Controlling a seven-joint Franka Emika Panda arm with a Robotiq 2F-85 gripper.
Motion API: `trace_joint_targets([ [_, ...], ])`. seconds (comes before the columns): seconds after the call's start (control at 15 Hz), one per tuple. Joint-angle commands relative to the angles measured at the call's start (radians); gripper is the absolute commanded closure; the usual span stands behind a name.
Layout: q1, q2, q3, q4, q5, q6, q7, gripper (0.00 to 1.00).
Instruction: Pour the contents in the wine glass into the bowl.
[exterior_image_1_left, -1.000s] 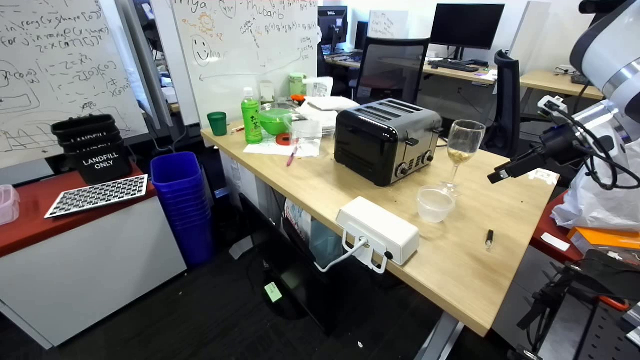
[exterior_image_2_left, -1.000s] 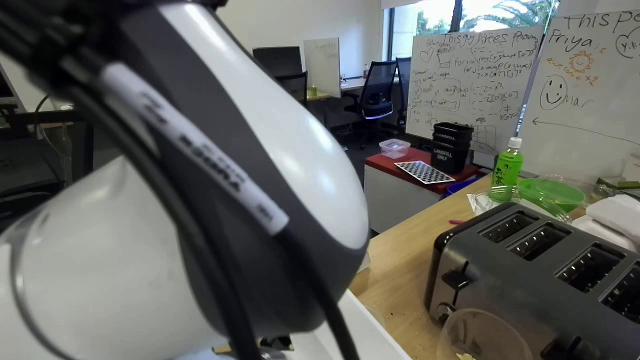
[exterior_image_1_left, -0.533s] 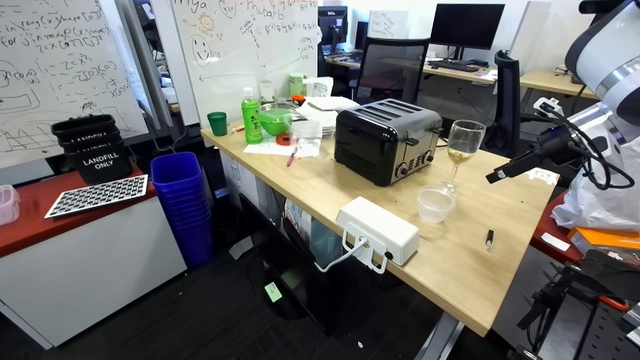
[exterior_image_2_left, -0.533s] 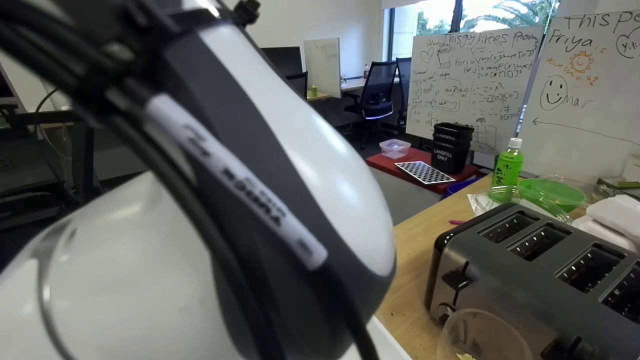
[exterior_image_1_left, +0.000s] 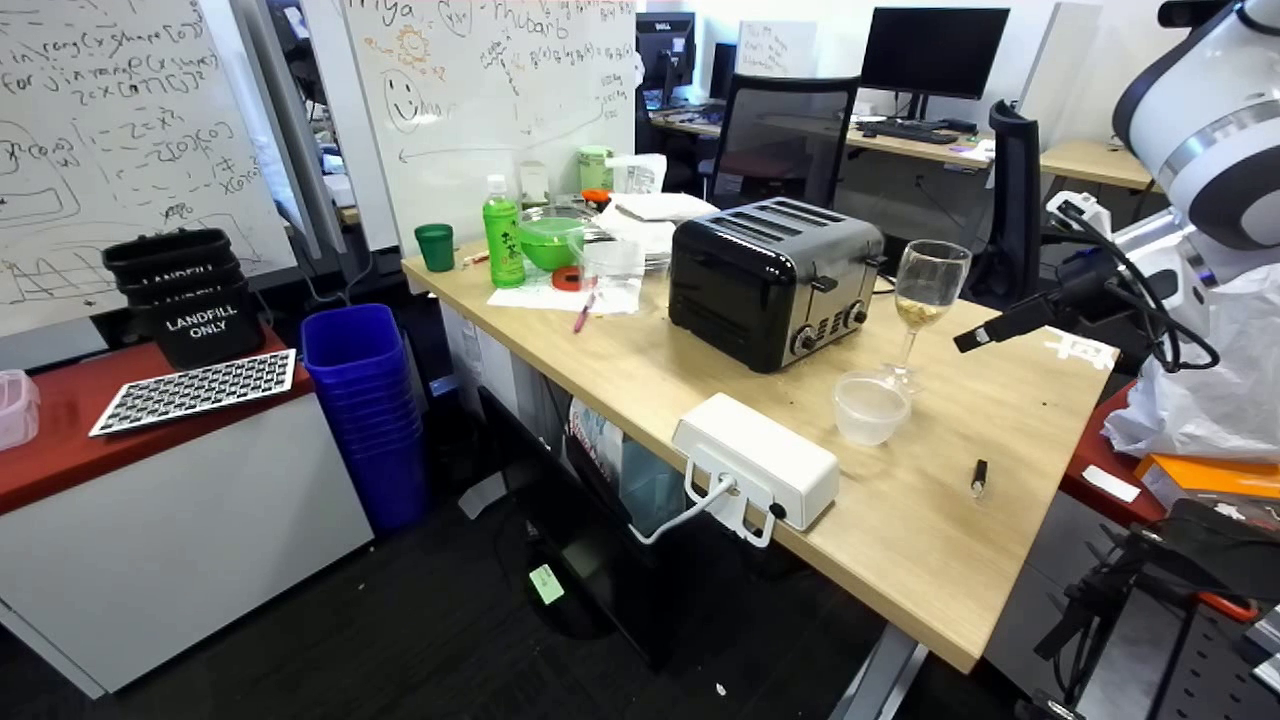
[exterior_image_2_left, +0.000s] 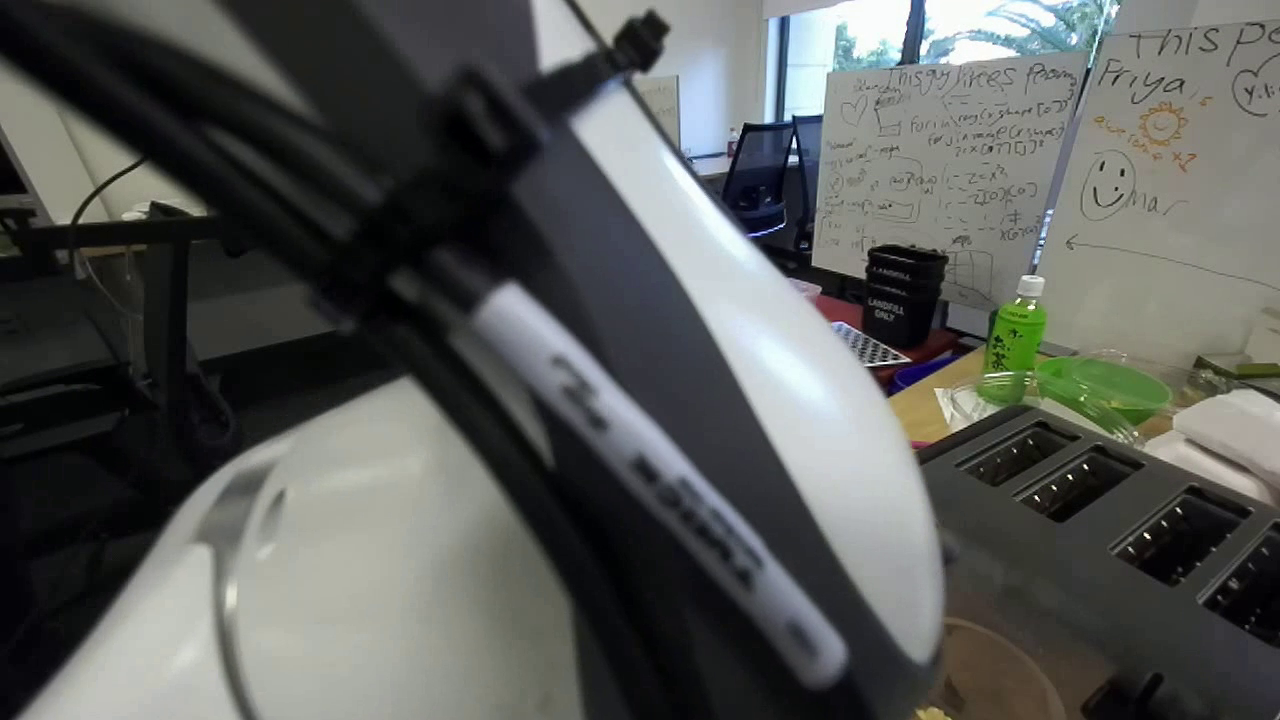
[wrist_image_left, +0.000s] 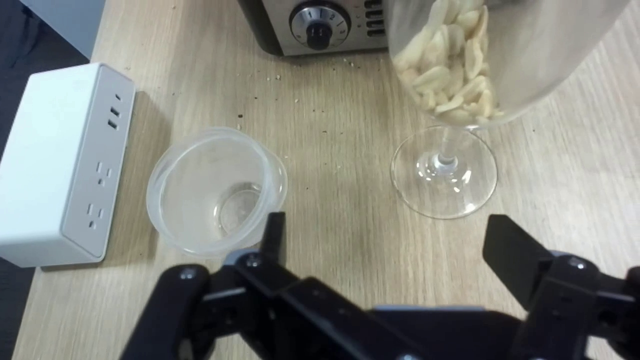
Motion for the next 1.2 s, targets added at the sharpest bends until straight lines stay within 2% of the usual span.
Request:
trace_joint_targets([
  [0.0,-0.012,0.073,-0.001,0.056,0.066,-0.029,-0.067,0.0],
  [0.53,-0.011,0.196,0.0,0.151,0.143,-0.057,-0.106,0.0],
  [1.13,-0.019,0.275,0.001,0.217,0.207,-0.11,-0.109,0.0],
])
